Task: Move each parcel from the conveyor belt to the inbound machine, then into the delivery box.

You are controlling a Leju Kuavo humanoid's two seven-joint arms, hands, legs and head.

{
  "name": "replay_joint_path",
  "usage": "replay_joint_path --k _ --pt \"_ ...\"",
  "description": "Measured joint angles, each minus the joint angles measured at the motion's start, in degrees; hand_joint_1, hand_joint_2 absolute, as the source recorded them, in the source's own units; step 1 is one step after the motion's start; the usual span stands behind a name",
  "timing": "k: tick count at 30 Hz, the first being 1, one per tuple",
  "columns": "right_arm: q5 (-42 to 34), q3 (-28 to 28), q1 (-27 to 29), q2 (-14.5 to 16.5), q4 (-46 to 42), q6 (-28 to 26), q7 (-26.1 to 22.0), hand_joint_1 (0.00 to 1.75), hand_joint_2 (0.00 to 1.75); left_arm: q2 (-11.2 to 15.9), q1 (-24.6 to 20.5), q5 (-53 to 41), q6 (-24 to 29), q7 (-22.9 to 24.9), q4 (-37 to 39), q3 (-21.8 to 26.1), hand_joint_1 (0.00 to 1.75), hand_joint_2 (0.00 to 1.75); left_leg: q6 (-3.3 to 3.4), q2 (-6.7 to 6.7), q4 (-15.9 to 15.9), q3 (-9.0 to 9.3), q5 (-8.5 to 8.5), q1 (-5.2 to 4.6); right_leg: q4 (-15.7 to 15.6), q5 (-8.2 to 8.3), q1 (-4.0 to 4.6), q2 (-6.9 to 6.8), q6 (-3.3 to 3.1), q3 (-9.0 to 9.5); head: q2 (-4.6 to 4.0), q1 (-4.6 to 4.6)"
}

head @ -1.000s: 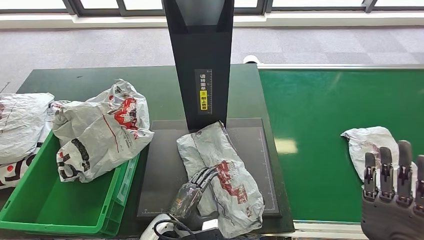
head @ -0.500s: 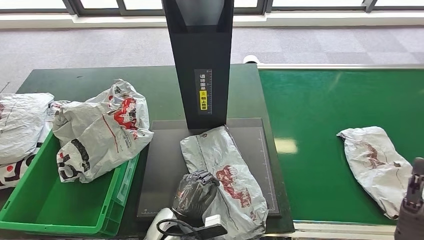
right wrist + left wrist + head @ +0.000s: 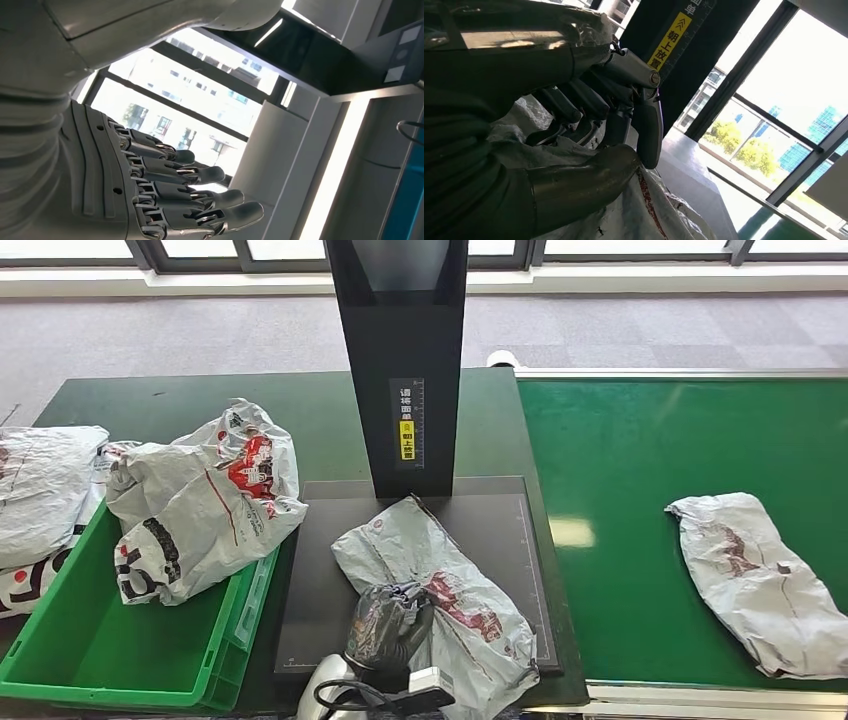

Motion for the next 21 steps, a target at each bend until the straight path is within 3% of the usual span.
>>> replay_joint_path --k 7,10,14,21 --pt "-0.7 -1.2 -0.1 0.0 0.0 0.1 0.5 0.00 1.75 -0.3 0.0 1.1 0.2 -1.7 -0.4 0.8 1.75 1.75 0.00 0.01 0.0 -0.02 0.00 0.00 0.0 0.00 0.01 0.00 0.00 -0.02 0.00 0.00" --pt "0.8 -1.1 -0.5 0.0 -0.1 -0.6 0.2 0.00 1.75 -0.4 0.2 3.6 0.1 -4.6 -2.3 1.3 1.75 1.75 0.00 0.00 0.0 -0.04 0.00 0.00 0.0 0.00 0.01 0.00 0.00 -0.01 0.00 0.00" --pt "4.4 0.4 -0.4 0.0 -0.8 -3.6 -0.7 0.00 1.75 -0.2 1.3 8.4 -1.8 -7.1 -9.7 2.1 1.75 1.75 0.00 0.00 0.0 -0.04 0.00 0.01 0.0 0.00 0.01 0.00 0.00 0.00 0.00 0.00" --pt "6.6 4.5 1.7 0.0 -1.7 -7.5 -1.0 0.00 1.75 0.8 5.0 7.9 -2.8 -6.7 -25.4 2.7 1.75 1.75 -0.01 -0.02 0.0 -0.06 -0.01 0.01 0.0 -0.01 0.02 -0.01 0.00 -0.01 0.00 0.00"
